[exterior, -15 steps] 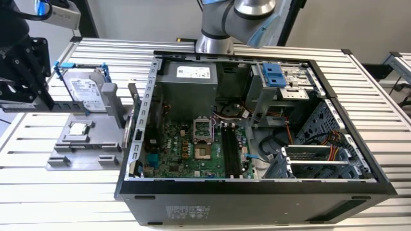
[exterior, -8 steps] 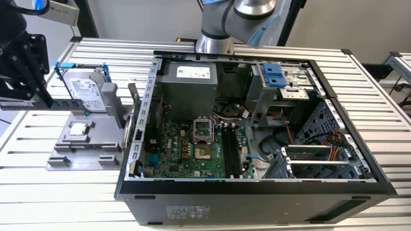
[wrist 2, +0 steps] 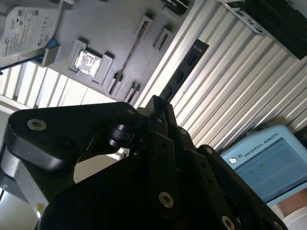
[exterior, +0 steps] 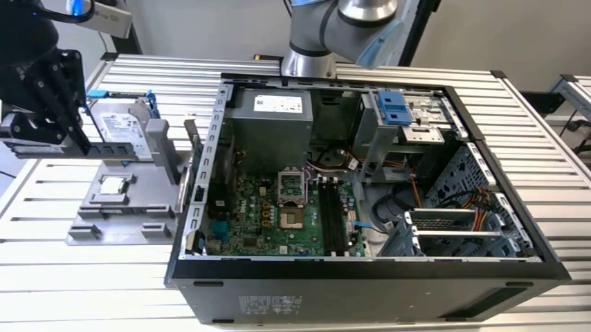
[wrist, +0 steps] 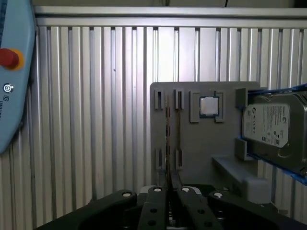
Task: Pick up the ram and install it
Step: 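Pick up the ram and move it above insertion slot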
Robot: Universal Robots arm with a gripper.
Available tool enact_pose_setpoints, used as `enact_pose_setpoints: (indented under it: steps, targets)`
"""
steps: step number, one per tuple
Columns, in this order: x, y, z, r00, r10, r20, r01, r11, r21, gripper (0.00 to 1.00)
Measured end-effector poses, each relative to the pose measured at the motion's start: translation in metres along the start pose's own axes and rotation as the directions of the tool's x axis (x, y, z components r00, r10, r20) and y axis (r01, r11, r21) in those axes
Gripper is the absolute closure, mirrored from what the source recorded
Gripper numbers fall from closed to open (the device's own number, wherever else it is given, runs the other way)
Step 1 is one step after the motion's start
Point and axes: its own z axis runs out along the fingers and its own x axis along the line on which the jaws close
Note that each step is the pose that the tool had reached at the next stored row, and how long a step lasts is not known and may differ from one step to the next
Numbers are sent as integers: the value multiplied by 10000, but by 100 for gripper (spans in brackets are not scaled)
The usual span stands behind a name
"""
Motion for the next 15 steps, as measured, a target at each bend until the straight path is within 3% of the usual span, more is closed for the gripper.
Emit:
enact_pose_setpoints:
  steps: [15]
  targets:
    - [-4, -360, -1, 10000, 0, -1, 0, 10000, -7, 100]
